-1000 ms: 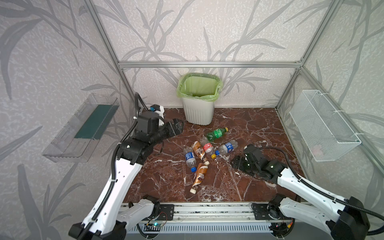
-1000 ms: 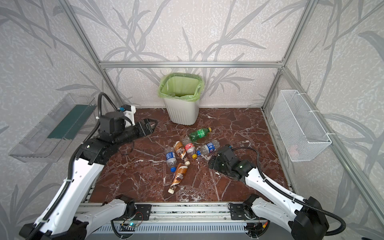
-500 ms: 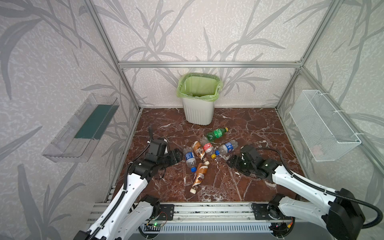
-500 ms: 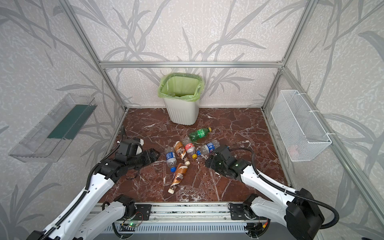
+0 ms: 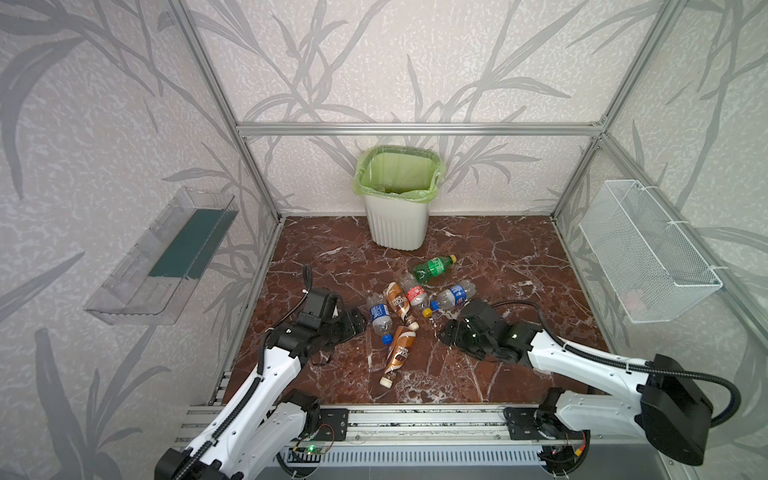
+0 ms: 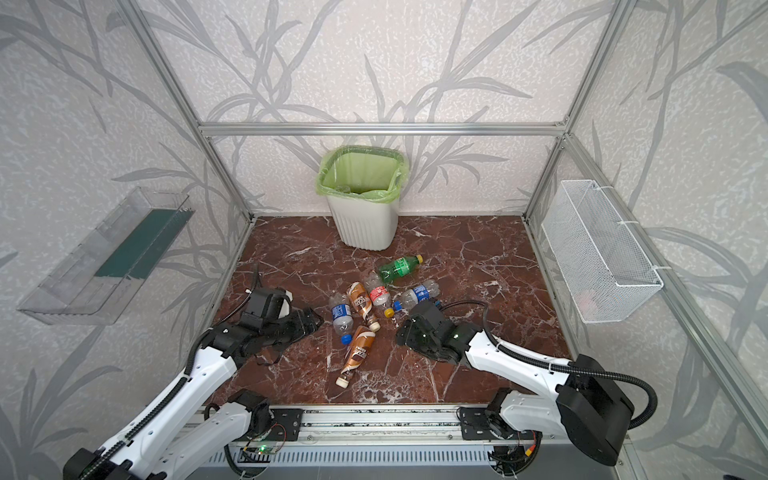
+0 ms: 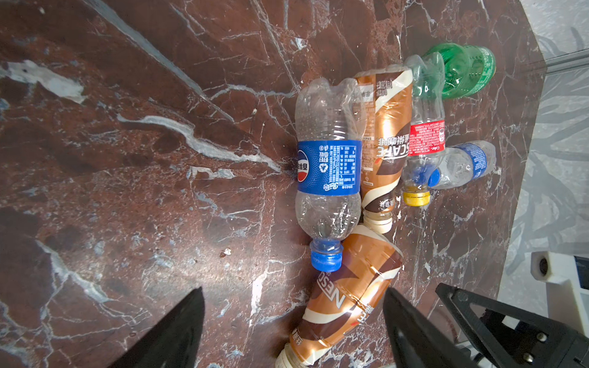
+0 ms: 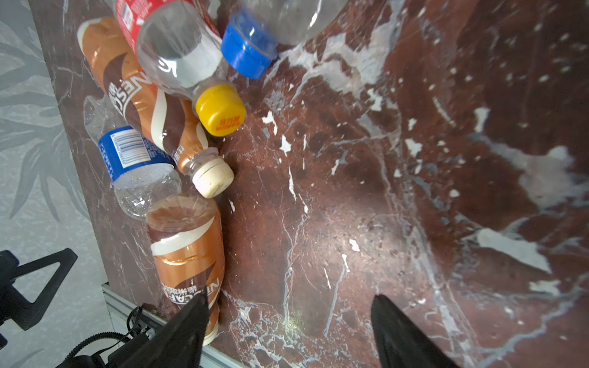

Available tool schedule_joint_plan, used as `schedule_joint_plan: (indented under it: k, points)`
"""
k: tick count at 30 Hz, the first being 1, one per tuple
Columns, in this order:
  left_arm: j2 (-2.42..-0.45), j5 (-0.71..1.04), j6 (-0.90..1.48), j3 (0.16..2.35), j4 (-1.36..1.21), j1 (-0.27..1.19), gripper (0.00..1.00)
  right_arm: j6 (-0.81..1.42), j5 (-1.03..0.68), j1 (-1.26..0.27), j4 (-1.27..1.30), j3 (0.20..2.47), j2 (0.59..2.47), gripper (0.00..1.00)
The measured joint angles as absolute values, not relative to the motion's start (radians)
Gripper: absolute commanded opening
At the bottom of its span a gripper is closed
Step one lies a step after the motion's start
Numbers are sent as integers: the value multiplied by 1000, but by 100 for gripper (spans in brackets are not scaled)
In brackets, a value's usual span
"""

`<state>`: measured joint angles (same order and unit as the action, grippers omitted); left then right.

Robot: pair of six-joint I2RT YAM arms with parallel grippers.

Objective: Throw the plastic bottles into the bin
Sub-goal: 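Lower the right gripper onto the brown Nescafe bottle nearest the robot and close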

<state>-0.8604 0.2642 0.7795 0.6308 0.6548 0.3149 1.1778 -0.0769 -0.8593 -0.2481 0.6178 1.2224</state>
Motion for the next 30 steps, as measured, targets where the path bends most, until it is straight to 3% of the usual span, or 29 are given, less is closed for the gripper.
schedule_joint_plan:
  k: [9,30]
  points:
    - [-859,278,797,580,641,315,86,1243,-54,-954,-137,659,1353,79]
    - [-821,290,805,572,635,315,86,1252,-76,-1008,-26,878,1612,84]
